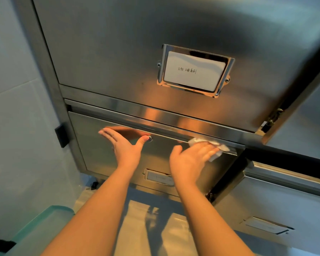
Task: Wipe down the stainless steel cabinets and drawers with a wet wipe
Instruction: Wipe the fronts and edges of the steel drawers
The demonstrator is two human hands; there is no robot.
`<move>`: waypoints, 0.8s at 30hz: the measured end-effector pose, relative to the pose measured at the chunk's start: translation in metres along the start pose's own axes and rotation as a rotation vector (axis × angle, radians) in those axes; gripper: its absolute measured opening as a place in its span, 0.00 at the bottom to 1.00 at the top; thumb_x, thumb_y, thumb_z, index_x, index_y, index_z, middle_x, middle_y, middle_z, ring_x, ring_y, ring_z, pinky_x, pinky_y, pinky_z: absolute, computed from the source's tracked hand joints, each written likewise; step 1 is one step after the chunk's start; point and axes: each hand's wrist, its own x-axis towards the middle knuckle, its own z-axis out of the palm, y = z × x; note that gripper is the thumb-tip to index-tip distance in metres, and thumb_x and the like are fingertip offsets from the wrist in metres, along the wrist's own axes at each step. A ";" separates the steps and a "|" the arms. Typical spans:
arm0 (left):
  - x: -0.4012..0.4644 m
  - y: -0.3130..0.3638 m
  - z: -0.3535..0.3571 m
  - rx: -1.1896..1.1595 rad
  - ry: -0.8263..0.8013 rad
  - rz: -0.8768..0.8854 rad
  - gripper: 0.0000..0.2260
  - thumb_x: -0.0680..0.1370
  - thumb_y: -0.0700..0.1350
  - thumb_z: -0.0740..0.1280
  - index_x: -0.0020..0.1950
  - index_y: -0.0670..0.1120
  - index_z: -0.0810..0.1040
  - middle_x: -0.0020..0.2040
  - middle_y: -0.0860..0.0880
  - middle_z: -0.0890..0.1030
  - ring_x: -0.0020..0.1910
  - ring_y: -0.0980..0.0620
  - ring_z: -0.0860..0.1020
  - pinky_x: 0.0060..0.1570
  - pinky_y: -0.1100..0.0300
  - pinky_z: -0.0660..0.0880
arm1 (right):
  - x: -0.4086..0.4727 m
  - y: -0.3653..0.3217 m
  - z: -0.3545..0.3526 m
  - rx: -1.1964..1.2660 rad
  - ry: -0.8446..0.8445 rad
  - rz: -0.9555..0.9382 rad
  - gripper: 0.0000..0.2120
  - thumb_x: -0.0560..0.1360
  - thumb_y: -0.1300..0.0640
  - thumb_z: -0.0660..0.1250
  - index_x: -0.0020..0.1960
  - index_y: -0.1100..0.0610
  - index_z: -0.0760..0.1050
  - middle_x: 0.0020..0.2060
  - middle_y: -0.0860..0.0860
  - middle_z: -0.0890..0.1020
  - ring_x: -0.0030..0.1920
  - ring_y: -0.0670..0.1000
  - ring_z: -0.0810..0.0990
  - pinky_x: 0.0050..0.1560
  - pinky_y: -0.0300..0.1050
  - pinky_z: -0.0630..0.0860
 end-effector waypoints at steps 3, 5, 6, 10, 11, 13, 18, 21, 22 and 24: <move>-0.001 0.000 0.001 0.000 0.021 0.018 0.63 0.61 0.66 0.69 0.78 0.38 0.33 0.78 0.41 0.32 0.78 0.39 0.53 0.73 0.49 0.63 | -0.019 -0.020 0.014 0.129 -0.072 -0.114 0.38 0.78 0.48 0.58 0.77 0.68 0.46 0.77 0.65 0.48 0.77 0.61 0.39 0.75 0.51 0.39; -0.001 -0.001 0.002 -0.006 0.031 0.017 0.62 0.62 0.65 0.70 0.78 0.38 0.34 0.78 0.42 0.32 0.78 0.39 0.54 0.72 0.52 0.63 | -0.014 -0.002 0.011 0.124 -0.046 -0.130 0.35 0.80 0.48 0.56 0.77 0.67 0.48 0.77 0.64 0.49 0.77 0.61 0.40 0.75 0.48 0.36; -0.001 -0.001 0.002 -0.010 0.032 0.016 0.61 0.64 0.64 0.72 0.78 0.39 0.34 0.78 0.42 0.32 0.78 0.39 0.55 0.71 0.52 0.64 | -0.005 0.011 0.005 0.102 0.018 -0.107 0.34 0.80 0.49 0.56 0.77 0.69 0.50 0.77 0.66 0.51 0.77 0.62 0.42 0.73 0.45 0.31; -0.001 -0.001 0.002 -0.020 0.032 0.020 0.60 0.67 0.60 0.74 0.78 0.40 0.33 0.78 0.43 0.31 0.77 0.39 0.57 0.70 0.54 0.64 | 0.024 0.033 -0.016 0.154 0.080 0.134 0.36 0.79 0.52 0.58 0.75 0.72 0.48 0.76 0.69 0.48 0.77 0.64 0.40 0.70 0.44 0.28; -0.002 0.000 0.002 -0.023 0.023 0.018 0.60 0.67 0.61 0.74 0.78 0.40 0.33 0.78 0.43 0.31 0.77 0.39 0.57 0.70 0.54 0.64 | 0.020 0.023 -0.015 0.161 0.052 0.124 0.36 0.78 0.52 0.59 0.75 0.72 0.48 0.76 0.68 0.48 0.77 0.64 0.39 0.69 0.44 0.26; -0.002 0.002 0.001 -0.014 0.009 0.018 0.61 0.64 0.63 0.71 0.78 0.39 0.33 0.78 0.42 0.31 0.77 0.39 0.57 0.70 0.55 0.63 | 0.002 0.002 -0.005 0.200 -0.045 -0.001 0.36 0.78 0.52 0.59 0.76 0.70 0.48 0.77 0.66 0.48 0.77 0.62 0.39 0.71 0.46 0.28; -0.003 0.003 -0.002 0.000 -0.009 0.008 0.62 0.62 0.65 0.69 0.78 0.39 0.32 0.78 0.43 0.31 0.76 0.37 0.60 0.70 0.52 0.64 | 0.008 0.022 -0.008 0.249 0.032 0.008 0.33 0.80 0.54 0.59 0.76 0.69 0.50 0.77 0.65 0.51 0.77 0.61 0.42 0.72 0.43 0.30; -0.003 0.003 -0.002 0.003 -0.002 0.012 0.62 0.62 0.65 0.69 0.78 0.39 0.32 0.78 0.42 0.30 0.76 0.37 0.61 0.69 0.53 0.65 | 0.027 0.043 -0.023 0.385 0.166 0.168 0.31 0.81 0.55 0.59 0.76 0.70 0.50 0.77 0.65 0.51 0.78 0.61 0.44 0.73 0.42 0.37; -0.004 0.003 -0.002 0.006 -0.001 0.012 0.62 0.62 0.65 0.69 0.78 0.39 0.32 0.78 0.42 0.31 0.75 0.37 0.61 0.69 0.53 0.65 | 0.027 0.044 -0.023 0.434 0.174 0.184 0.32 0.82 0.55 0.59 0.77 0.69 0.49 0.77 0.64 0.50 0.78 0.60 0.44 0.72 0.40 0.38; -0.003 0.003 -0.001 0.013 0.002 0.013 0.61 0.63 0.65 0.69 0.78 0.40 0.32 0.78 0.43 0.31 0.75 0.36 0.62 0.68 0.52 0.66 | 0.021 0.042 -0.019 0.503 0.188 0.156 0.33 0.82 0.55 0.59 0.78 0.67 0.46 0.78 0.62 0.48 0.78 0.59 0.44 0.68 0.30 0.34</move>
